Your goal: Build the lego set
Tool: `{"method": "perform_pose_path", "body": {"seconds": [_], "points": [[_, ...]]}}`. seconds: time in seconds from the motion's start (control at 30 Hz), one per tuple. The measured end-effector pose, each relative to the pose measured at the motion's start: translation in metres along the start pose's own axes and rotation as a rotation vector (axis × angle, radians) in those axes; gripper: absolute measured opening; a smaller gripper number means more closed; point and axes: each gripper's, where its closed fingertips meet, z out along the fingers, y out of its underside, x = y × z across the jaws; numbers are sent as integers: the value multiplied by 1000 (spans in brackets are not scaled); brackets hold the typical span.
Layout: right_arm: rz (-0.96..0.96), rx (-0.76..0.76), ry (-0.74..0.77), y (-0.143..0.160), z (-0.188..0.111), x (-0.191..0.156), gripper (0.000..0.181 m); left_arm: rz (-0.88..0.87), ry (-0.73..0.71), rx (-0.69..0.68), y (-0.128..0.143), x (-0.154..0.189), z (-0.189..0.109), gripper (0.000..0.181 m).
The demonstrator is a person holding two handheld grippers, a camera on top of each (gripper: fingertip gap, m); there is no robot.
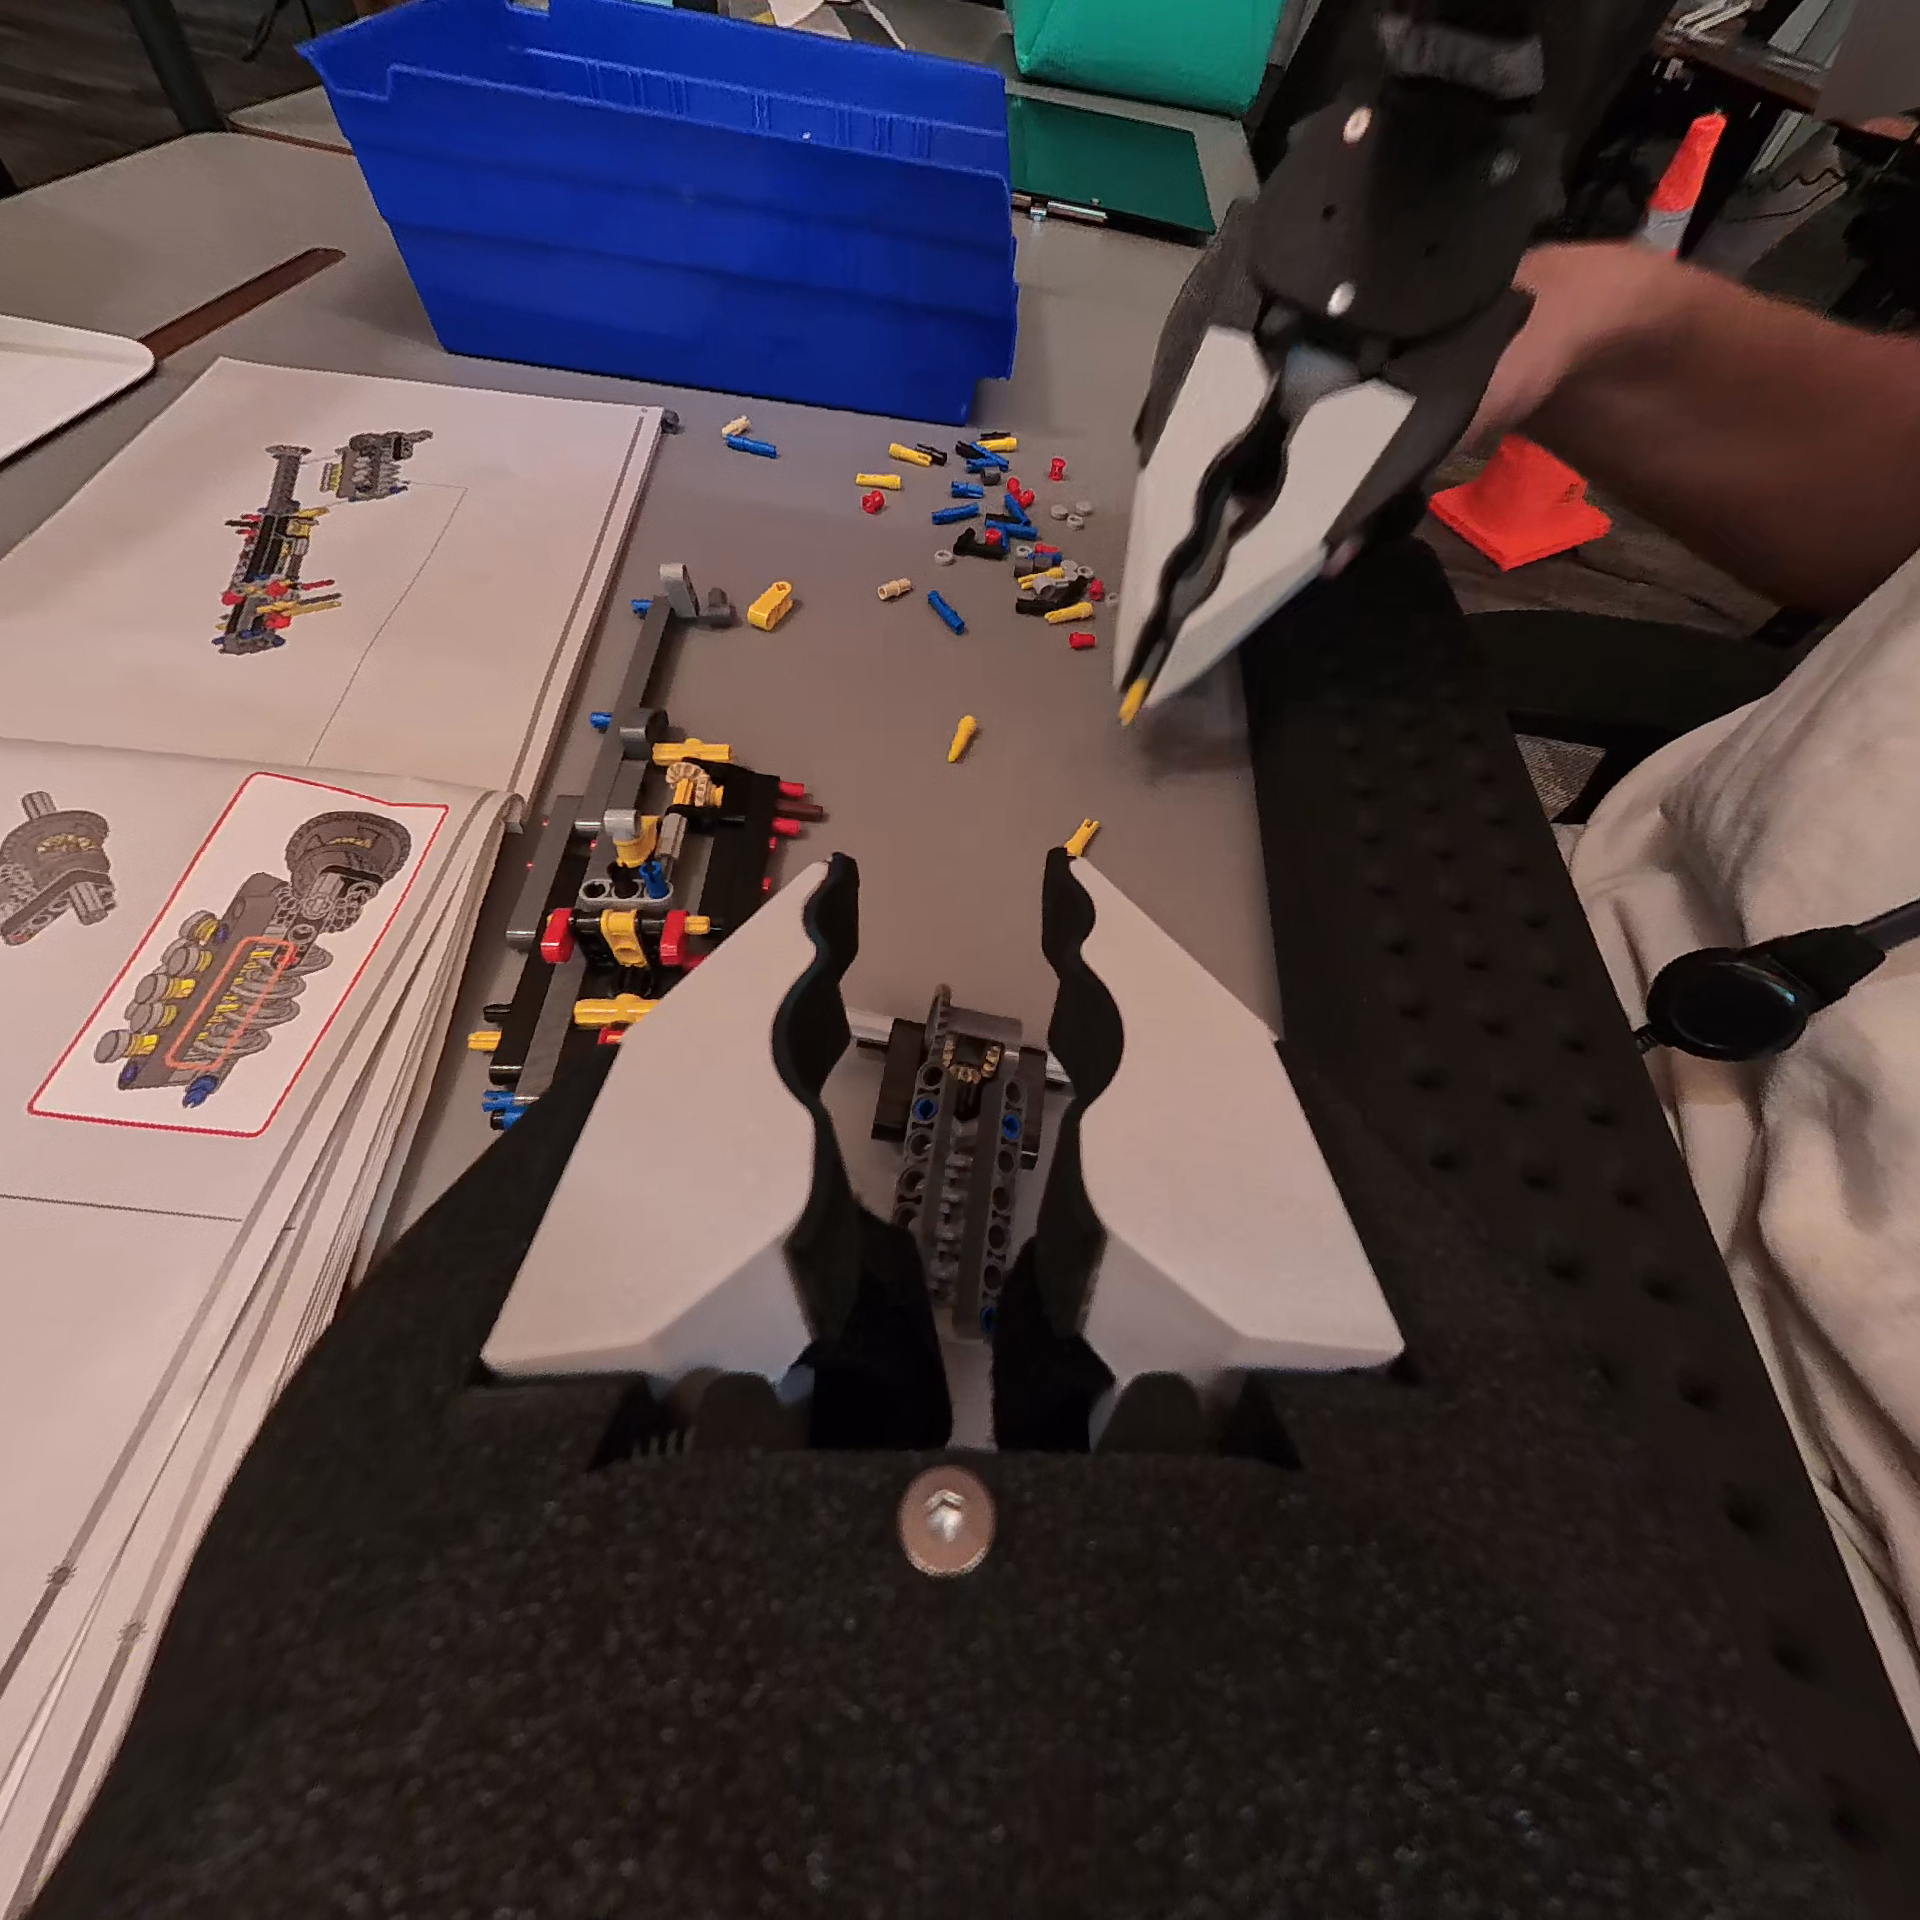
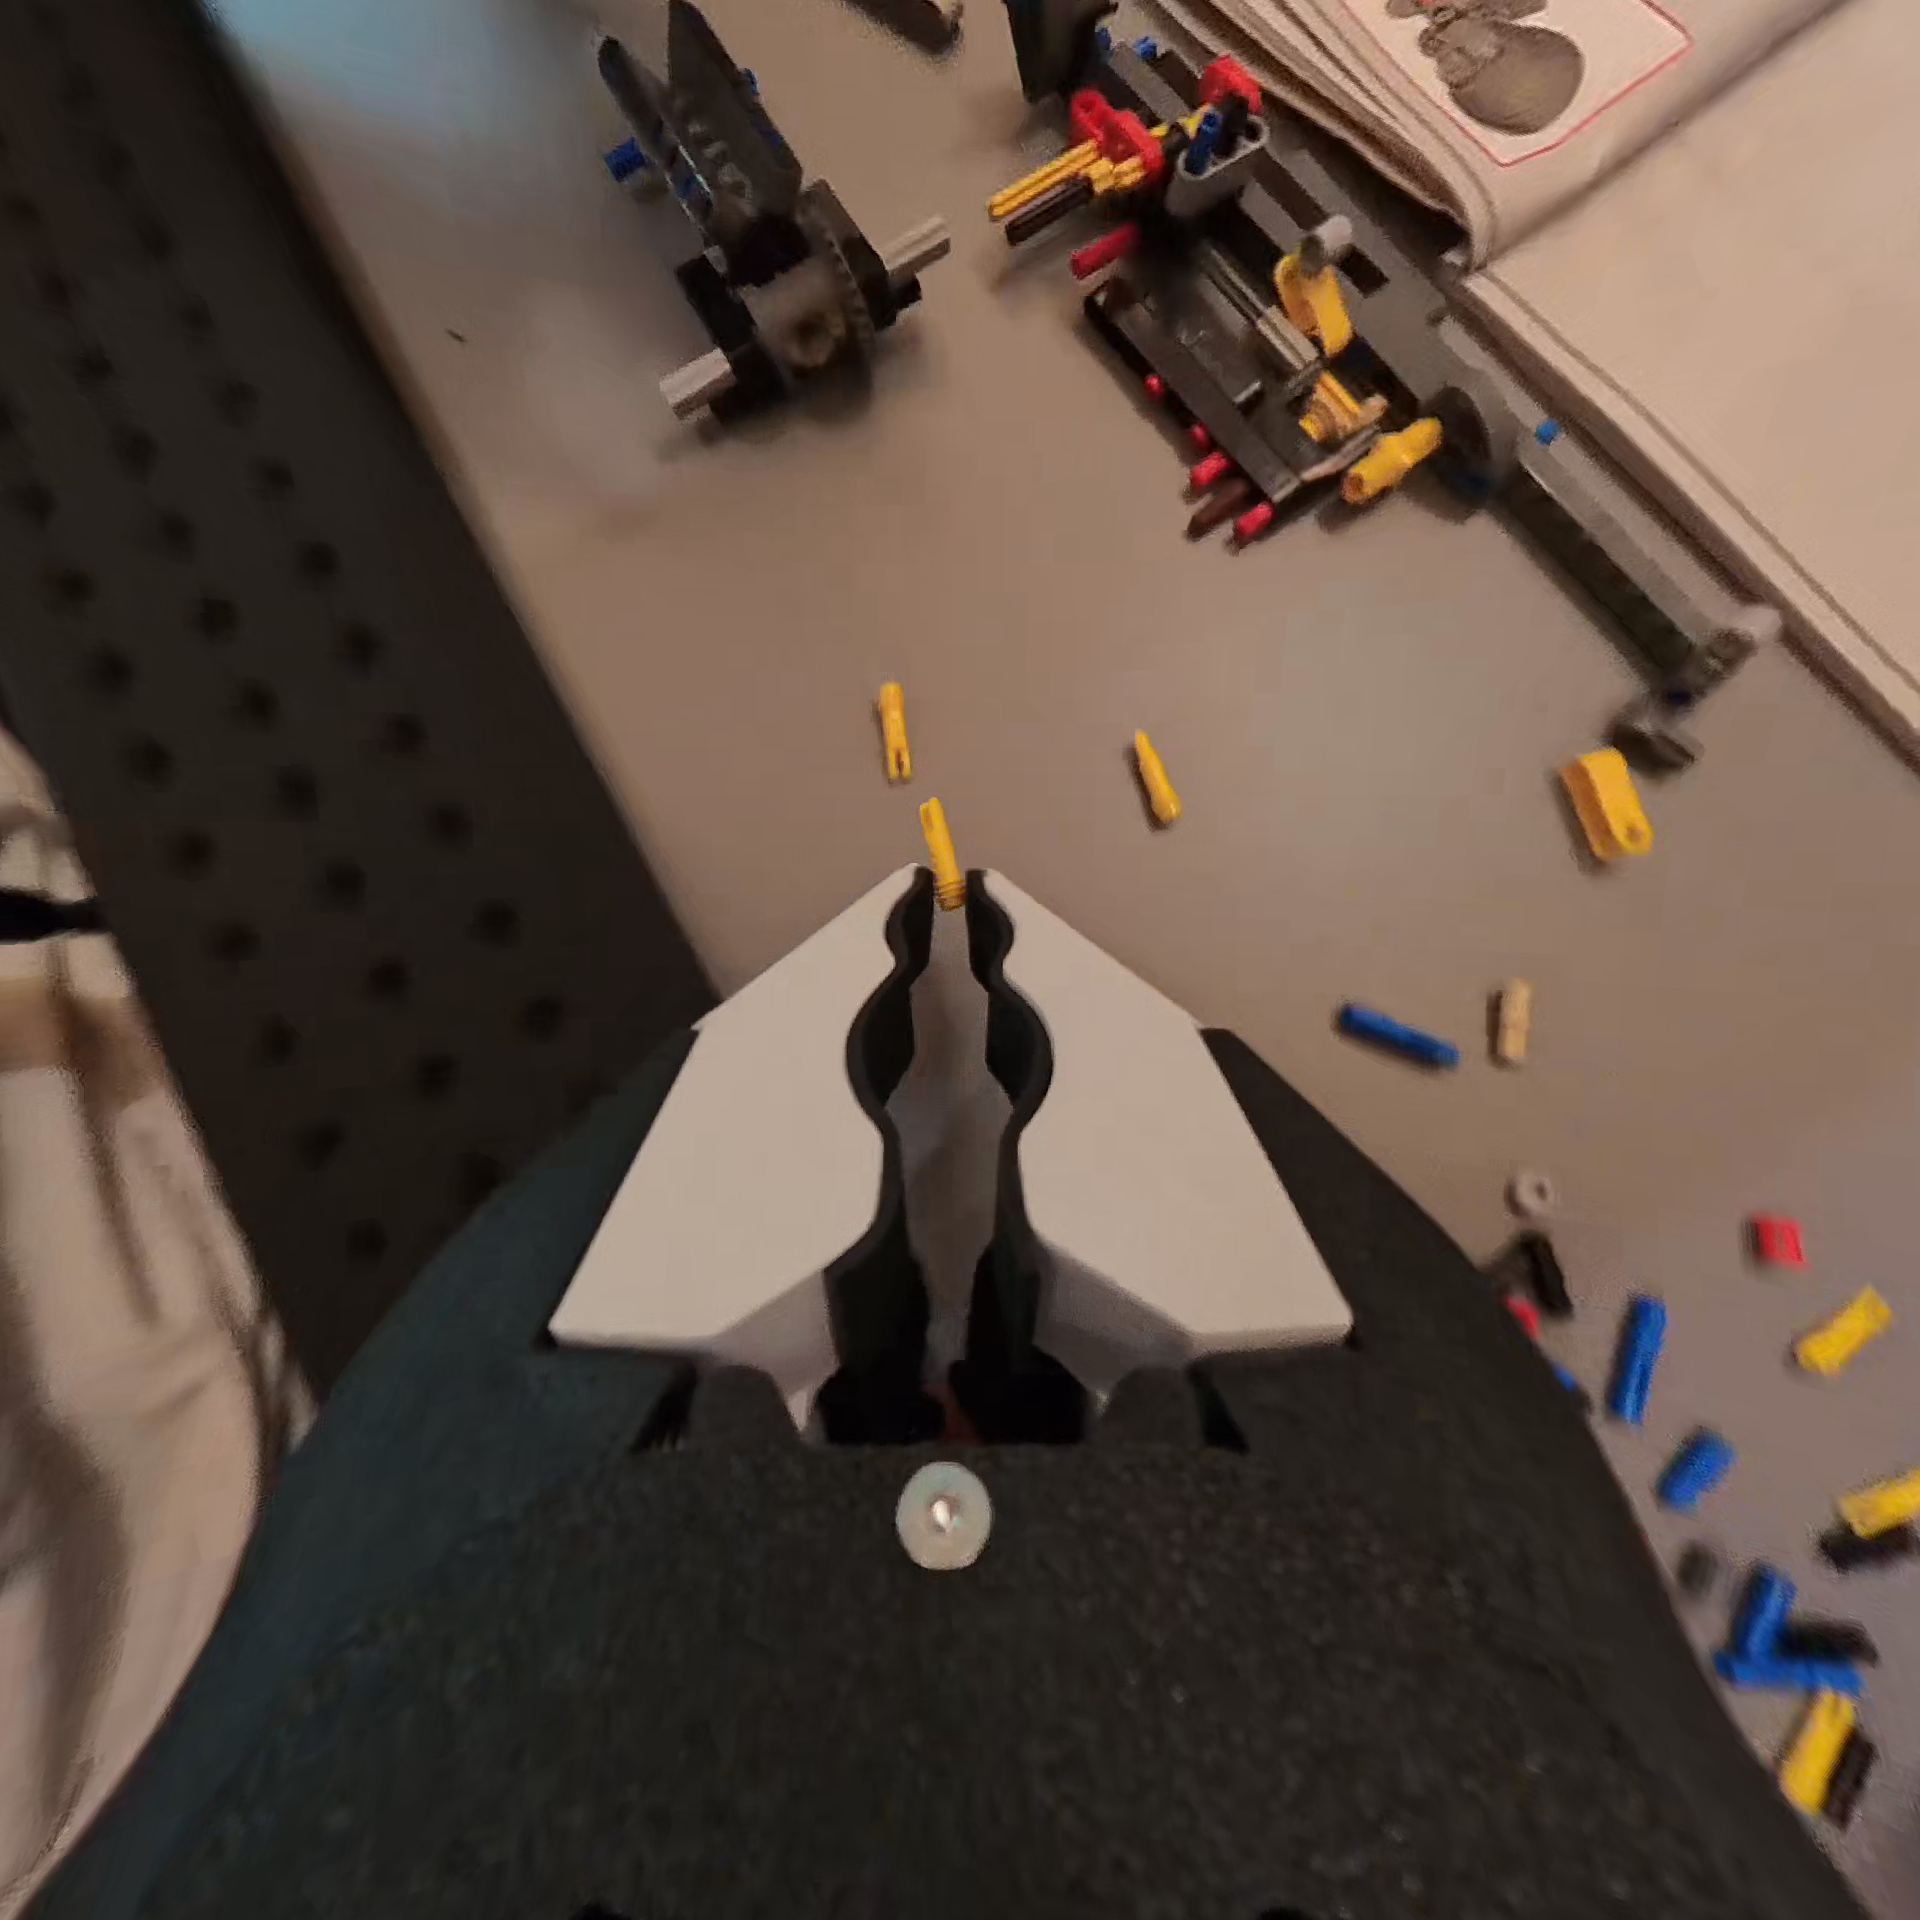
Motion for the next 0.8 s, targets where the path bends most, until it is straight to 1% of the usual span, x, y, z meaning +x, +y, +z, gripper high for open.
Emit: {"method": "perform_pose_path", "body": {"seconds": [0.1, 0.17, 0.23, 0.3, 0.4, 0.47, 0.53, 0.6, 0.8], "points": [[3, -17, -3, -5, 26, 2, 6, 4, -4, 0, 0, 0, -1, 34], [12, -26, -31, -6, 34, 2, 6, 4, -5, 4, -1, 0, -2, 34], [1, -29, -20, -6, 35, 4, 7, 2, 0, 8, -2, 1, -2, 34], [2, -29, -1, -4, 26, 8, 12, 5, 4, 7, -2, 2, -2, 34], [56, 17, 52, 7, -9, 24, 12, 16, 4, -6, 0, 4, -1, 35], [121, -11, 141, 32, -32, 46, 11, 22, 4, -10, 1, 5, 0, 35], [180, -41, 184, 55, -45, 58, 11, 19, 11, -13, 1, 5, 1, 35], [210, -50, 194, 65, -46, 61, 11, 18, 16, -20, 3, 6, 2, 35], [178, -79, 178, 66, -28, 58, 10, 7, 19, -33, 7, 5, 5, 35]]}}
